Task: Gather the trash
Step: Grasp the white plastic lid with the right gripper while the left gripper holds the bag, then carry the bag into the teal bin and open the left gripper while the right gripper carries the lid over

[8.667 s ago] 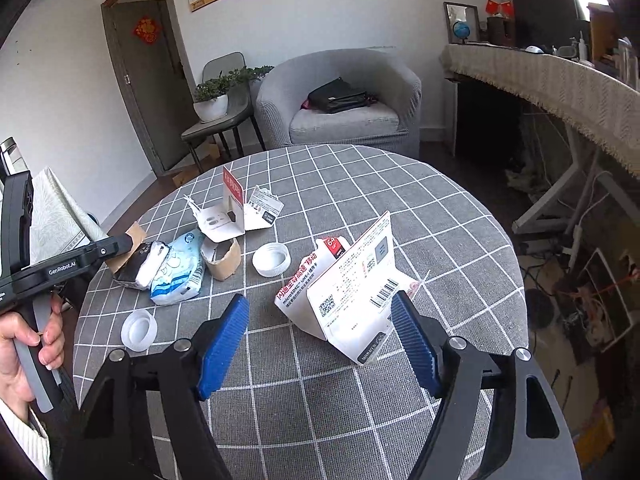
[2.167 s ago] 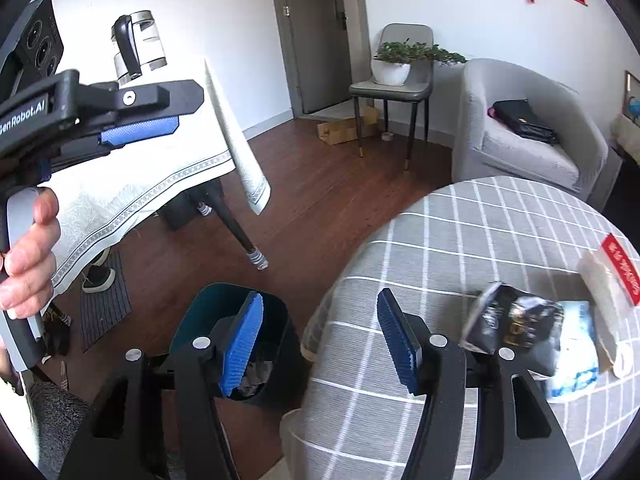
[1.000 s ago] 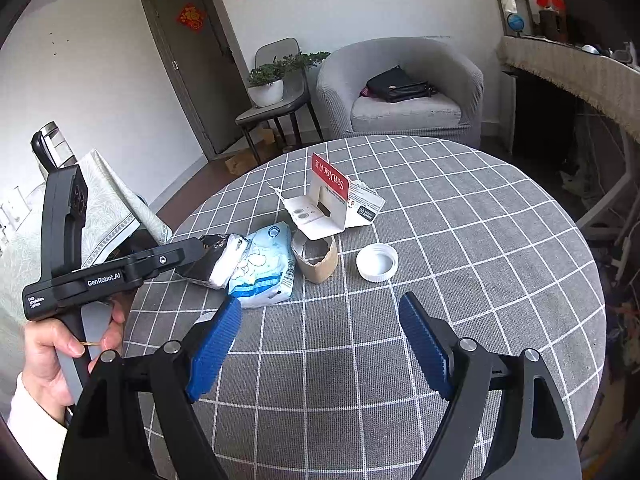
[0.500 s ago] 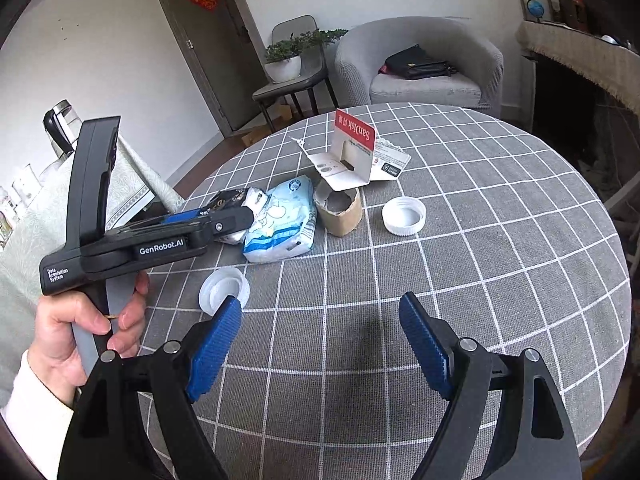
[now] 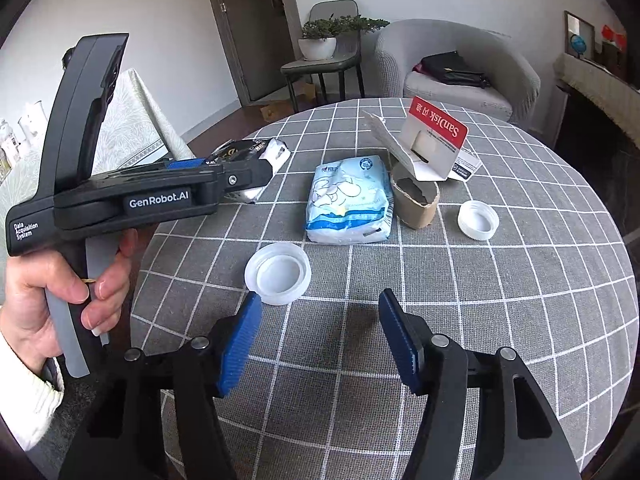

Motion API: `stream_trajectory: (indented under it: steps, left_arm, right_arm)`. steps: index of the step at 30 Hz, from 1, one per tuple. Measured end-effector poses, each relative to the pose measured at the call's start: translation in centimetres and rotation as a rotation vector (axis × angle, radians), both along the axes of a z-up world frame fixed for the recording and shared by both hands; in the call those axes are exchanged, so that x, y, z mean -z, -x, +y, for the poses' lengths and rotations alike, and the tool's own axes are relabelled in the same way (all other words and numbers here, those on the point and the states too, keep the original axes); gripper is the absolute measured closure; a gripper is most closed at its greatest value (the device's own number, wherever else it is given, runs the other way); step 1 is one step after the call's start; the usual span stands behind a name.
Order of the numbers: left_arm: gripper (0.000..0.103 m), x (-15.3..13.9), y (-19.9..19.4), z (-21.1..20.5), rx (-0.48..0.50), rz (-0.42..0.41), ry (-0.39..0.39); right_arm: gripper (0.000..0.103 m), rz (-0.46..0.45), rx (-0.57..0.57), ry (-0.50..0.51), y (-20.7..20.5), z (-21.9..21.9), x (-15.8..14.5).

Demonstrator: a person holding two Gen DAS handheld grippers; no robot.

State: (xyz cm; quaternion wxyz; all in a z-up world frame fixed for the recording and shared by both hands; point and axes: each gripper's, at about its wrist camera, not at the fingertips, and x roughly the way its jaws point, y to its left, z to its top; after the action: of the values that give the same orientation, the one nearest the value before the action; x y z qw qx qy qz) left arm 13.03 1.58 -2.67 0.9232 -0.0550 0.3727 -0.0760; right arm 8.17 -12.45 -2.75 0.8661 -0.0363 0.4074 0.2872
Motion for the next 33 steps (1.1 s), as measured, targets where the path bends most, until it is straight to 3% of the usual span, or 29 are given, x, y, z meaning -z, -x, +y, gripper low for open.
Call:
stream_trajectory:
  steps: [5, 10, 16, 19, 25, 33]
  left_arm:
    - [0.031, -0.4, 0.6, 1.0, -0.01, 0.007, 0.054]
    - [0.031, -0.5, 0.8, 2.1, -0.013, 0.004, 0.057]
    - [0.031, -0.8, 1.2, 3.7, -0.019, -0.008, 0.099]
    - [0.031, -1.0, 1.3, 5.2, -0.038, -0.018, 0.118]
    - [0.031, -1.1, 1.6, 7.7, -0.066, -0.03, 0.13]
    - [0.031, -0.3, 2.3, 11.7, -0.095, -0.045, 0.081]
  right_arm:
    - [0.047, -0.001, -0.022, 0.035, -0.3, 1.6, 0.1]
    - [0.049, -0.014, -0.027, 0.09, -0.5, 3.0, 0.4]
    - [0.064, -0.047, -0.033, 0.153, -0.9, 4.8, 0.5]
    - [0.064, -0.055, -0.025, 0.166, -1.2, 5.5, 0.4]
    - [0.063, -0.061, -0.002, 0.071, -2.1, 6.2, -1.2]
    - [0.063, -0.075, 0.014, -0.022, -3.9, 8.4, -2.3]
